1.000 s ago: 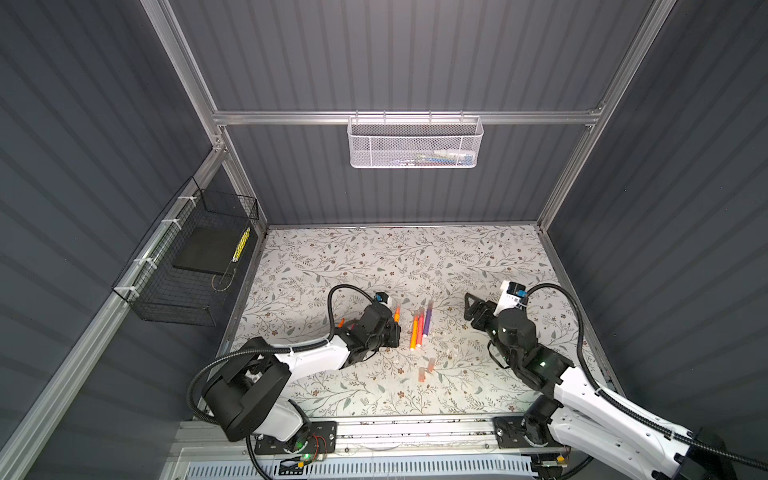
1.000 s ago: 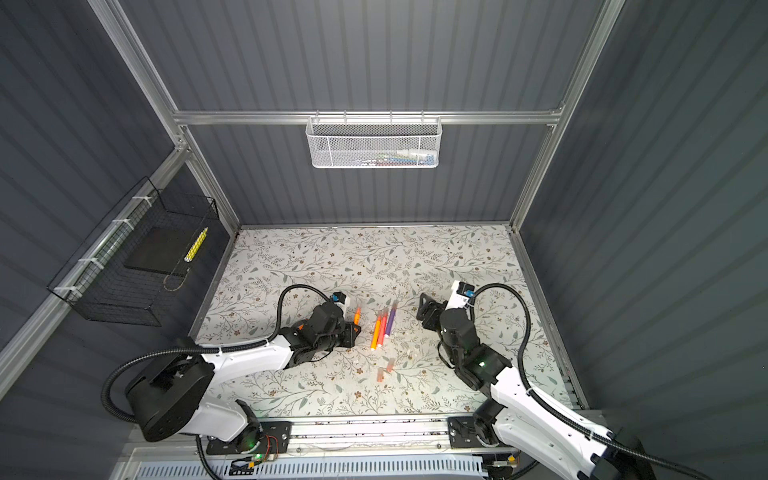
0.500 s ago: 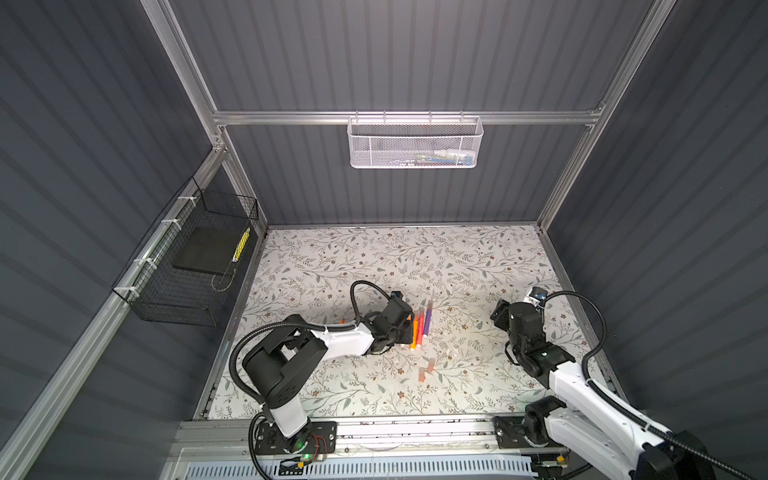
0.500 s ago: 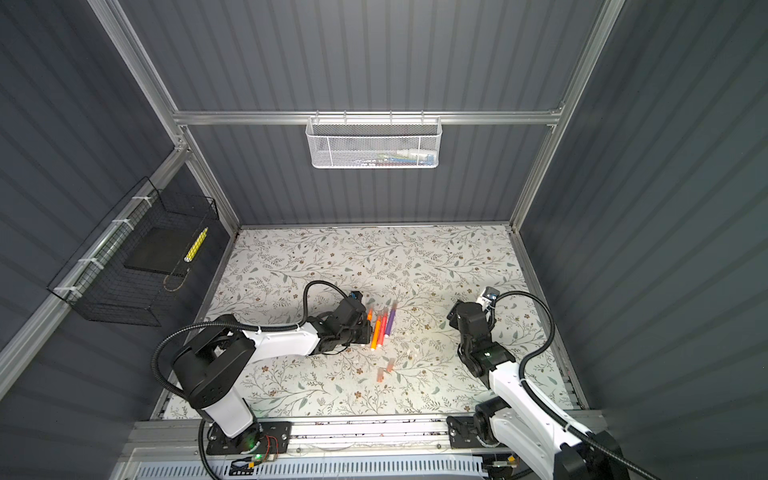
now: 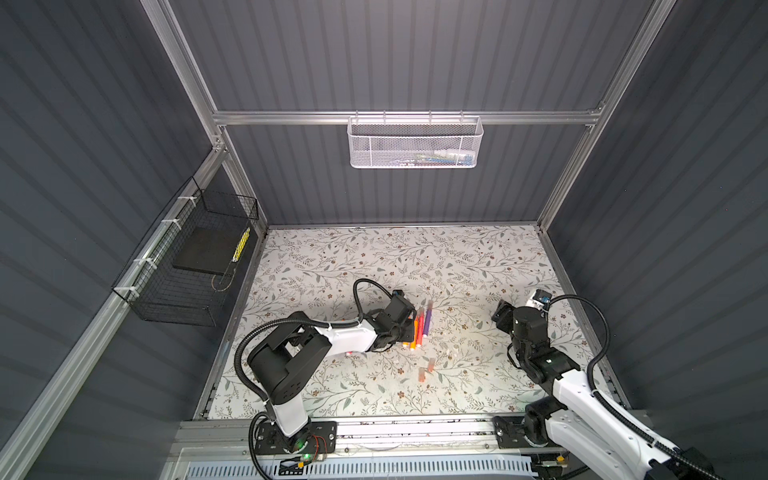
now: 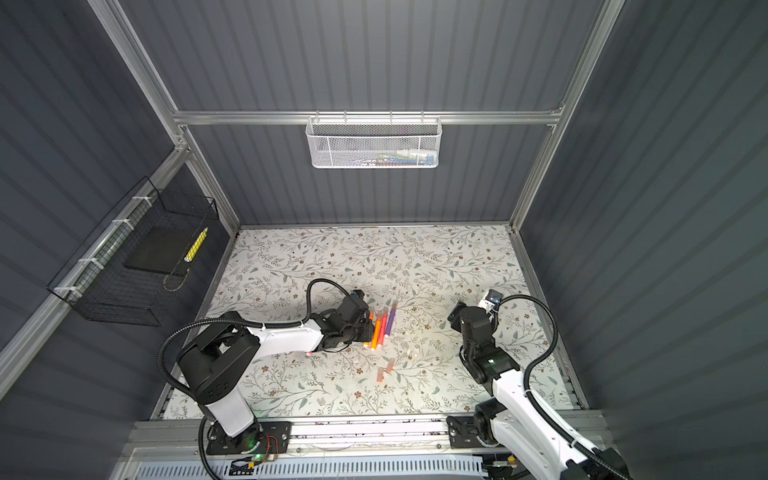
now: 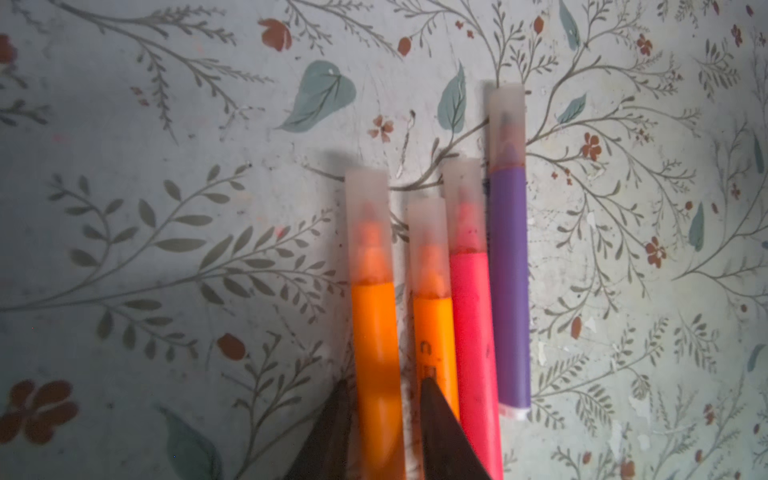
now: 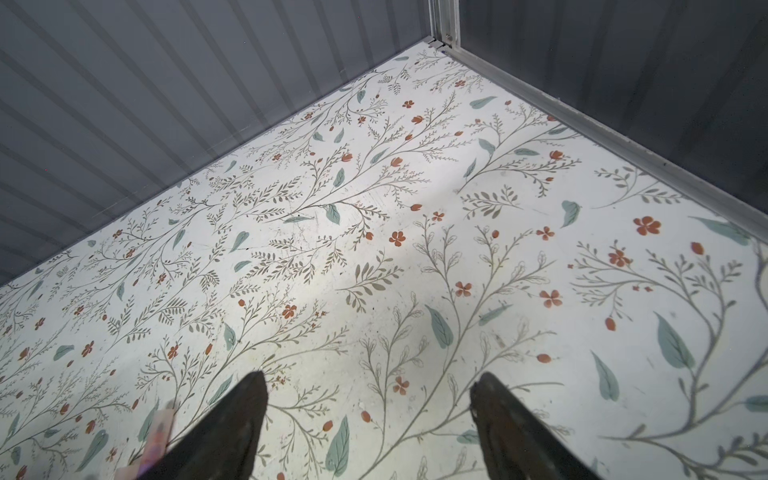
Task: Insert the pens into the pen caps
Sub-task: 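Lower the capped orange marker beside the other capped markers and release with left gripper, then move the left gripper over the uncapped pink marker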
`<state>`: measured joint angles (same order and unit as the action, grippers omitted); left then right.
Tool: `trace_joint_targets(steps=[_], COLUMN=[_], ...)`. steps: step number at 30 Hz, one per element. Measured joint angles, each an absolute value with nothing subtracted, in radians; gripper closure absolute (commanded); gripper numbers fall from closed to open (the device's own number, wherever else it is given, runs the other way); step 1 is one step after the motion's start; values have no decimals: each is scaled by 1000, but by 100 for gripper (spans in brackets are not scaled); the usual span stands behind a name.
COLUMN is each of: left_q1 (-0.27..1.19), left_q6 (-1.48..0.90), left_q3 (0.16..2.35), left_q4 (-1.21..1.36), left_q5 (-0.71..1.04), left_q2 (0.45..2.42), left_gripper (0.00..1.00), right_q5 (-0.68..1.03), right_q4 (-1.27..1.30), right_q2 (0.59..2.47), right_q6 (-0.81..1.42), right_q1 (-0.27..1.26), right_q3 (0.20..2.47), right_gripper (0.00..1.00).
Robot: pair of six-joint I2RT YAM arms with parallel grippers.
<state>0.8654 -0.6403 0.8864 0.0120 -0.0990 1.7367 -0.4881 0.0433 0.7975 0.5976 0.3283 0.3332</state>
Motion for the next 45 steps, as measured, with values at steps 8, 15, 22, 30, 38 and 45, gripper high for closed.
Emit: trace_joint_targets(steps=[8,15,22,30,38,45], left_q1=[865,802,685,685,685,685], left_q6=[-601,-607,-657,-668,-667,-668], left_q3=[884,763,581,559,566,617], left_q4=[-103,-184,-245,-238,-240,-242], left_q5=[-245,-379,-408,-392,-374,-374], left_q2=[1496,1237,1076,1133,1253,1345], left_gripper=[42,41,41,43,45,54], right_q5=[-476,-471,-466,-458,-454,-452], right_q4=[44,44,44,44,44,44], right_q2=[797,797,793,793,791,791], right_q6=[596,593,593,593,590,590], right_q1=[328,328,328,328,328,328], right_q3=[333,333,333,333,333,333], right_gripper=[19,19,19,19,19,19])
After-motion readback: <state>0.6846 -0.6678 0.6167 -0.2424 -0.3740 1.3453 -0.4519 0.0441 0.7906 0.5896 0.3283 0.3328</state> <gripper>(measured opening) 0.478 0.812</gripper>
